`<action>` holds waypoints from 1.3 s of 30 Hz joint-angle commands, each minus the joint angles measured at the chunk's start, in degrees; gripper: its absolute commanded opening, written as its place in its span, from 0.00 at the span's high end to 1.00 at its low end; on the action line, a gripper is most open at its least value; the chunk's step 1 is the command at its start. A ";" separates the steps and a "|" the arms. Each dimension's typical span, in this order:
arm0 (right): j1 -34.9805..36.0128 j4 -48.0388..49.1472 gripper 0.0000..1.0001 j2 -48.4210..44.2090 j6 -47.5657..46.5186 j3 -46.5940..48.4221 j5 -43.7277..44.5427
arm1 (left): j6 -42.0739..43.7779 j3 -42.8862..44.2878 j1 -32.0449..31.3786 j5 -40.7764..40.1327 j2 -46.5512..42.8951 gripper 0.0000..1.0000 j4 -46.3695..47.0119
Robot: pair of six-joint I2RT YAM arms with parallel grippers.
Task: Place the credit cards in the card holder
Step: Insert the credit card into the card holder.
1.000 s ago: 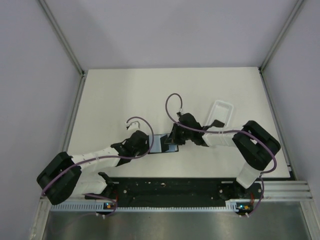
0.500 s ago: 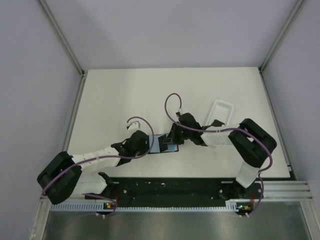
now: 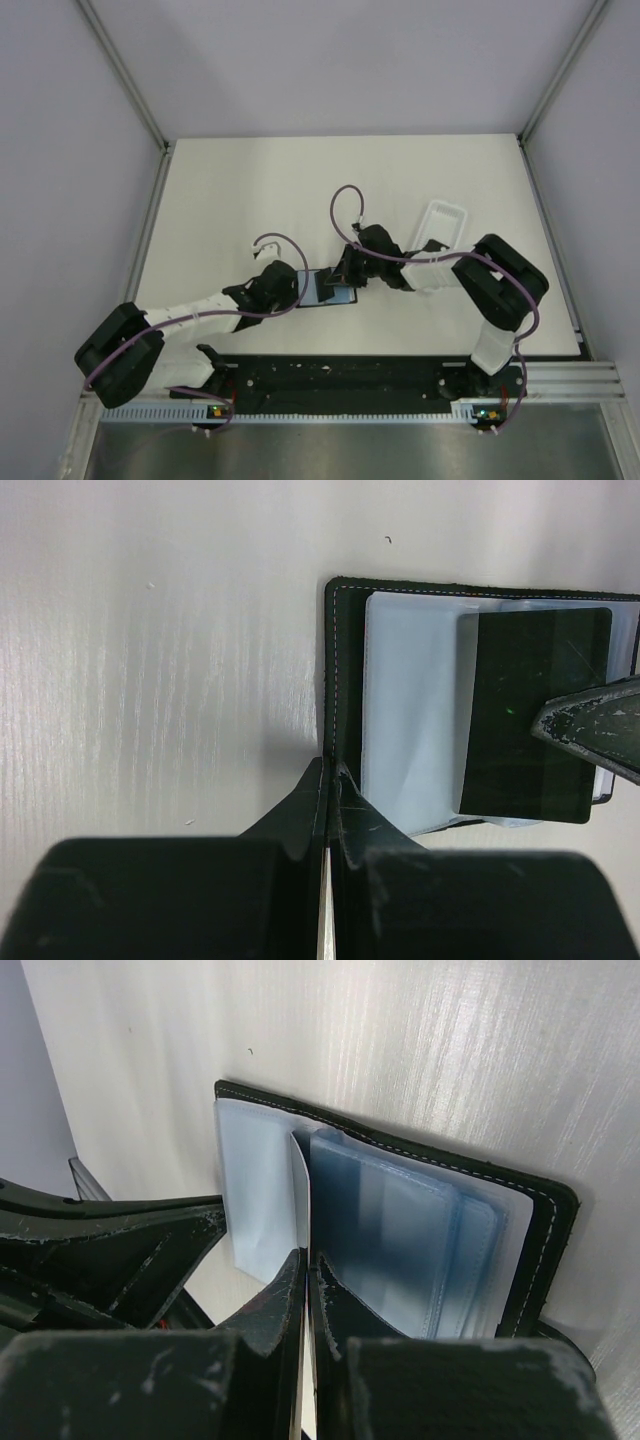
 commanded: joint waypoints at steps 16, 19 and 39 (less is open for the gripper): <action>3.75 0.87 1.00 5.33 2.28 3.67 1.93 | 0.11 -0.74 -0.51 2.91 2.36 1.00 -2.38; 4.28 -0.36 1.00 5.34 2.10 4.20 3.07 | 0.29 -0.65 -0.51 2.91 2.27 1.00 -2.47; 5.42 -23.56 0.57 -3.45 -10.38 12.90 14.41 | 0.38 -1.18 -0.51 2.91 1.66 1.00 -2.21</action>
